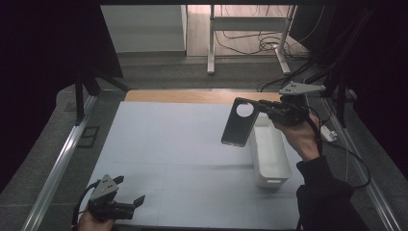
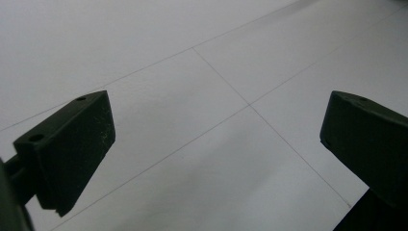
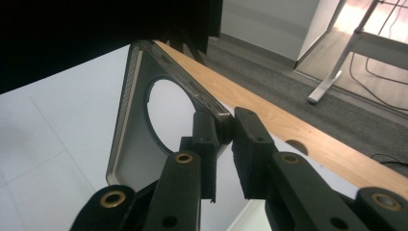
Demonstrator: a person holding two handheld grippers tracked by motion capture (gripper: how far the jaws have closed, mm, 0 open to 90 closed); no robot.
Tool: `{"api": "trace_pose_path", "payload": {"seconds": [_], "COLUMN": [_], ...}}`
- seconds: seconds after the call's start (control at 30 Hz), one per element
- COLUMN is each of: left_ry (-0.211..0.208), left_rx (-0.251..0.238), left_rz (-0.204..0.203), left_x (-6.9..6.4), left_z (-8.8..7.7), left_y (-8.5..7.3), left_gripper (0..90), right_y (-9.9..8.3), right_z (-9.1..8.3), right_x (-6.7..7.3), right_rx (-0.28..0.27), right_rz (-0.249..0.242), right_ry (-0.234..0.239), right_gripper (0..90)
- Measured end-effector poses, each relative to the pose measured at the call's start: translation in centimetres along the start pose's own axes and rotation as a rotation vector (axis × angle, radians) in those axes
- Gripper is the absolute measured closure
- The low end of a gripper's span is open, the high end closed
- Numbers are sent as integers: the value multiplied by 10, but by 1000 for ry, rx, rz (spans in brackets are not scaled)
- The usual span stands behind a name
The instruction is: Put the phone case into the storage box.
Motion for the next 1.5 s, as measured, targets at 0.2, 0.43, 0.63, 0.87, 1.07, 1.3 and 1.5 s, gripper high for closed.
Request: {"api": "trace_pose_path", "payload": {"seconds": [0.2, 0.43, 0.63, 0.87, 1.07, 1.3, 1.5], "left_ry": [-5, -3, -5, -5, -7, -7, -4], "left_rx": [2, 5, 0, 4, 1, 3, 4], "left_rz": [-9, -8, -17, -16, -22, -22, -23], "left_x": [1, 1, 1, 1, 2, 2, 2], "left_z": [0, 1, 0, 1, 0, 1, 1], "left_y": [0, 0, 0, 0, 0, 0, 0], "left_gripper": [0, 0, 0, 0, 0, 0, 0], "right_y": [3, 9, 14, 14, 12, 8, 5], "right_z": [-2, -5, -9, -11, -13, -17, -16], "right_x": [-13, -29, -42, -58, -72, -90, -102], "right_rx": [0, -2, -7, 3, 15, 40, 50], "right_rz": [-9, -15, -10, -18, -24, -45, -48], "right_ry": [-23, -53, -70, -100, -131, -169, -188], "right_gripper": [793, 793, 792, 793, 793, 793, 793]}}
Point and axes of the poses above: each handheld gripper's, and its own axes: z roughly forward along the jaws, y roughly out of its top, x roughly to its left, the point moved 3 cm from there along z, roughly forward along the jaws, and after that the axes turned 3 degrees about -z, right-handed, at the moved point
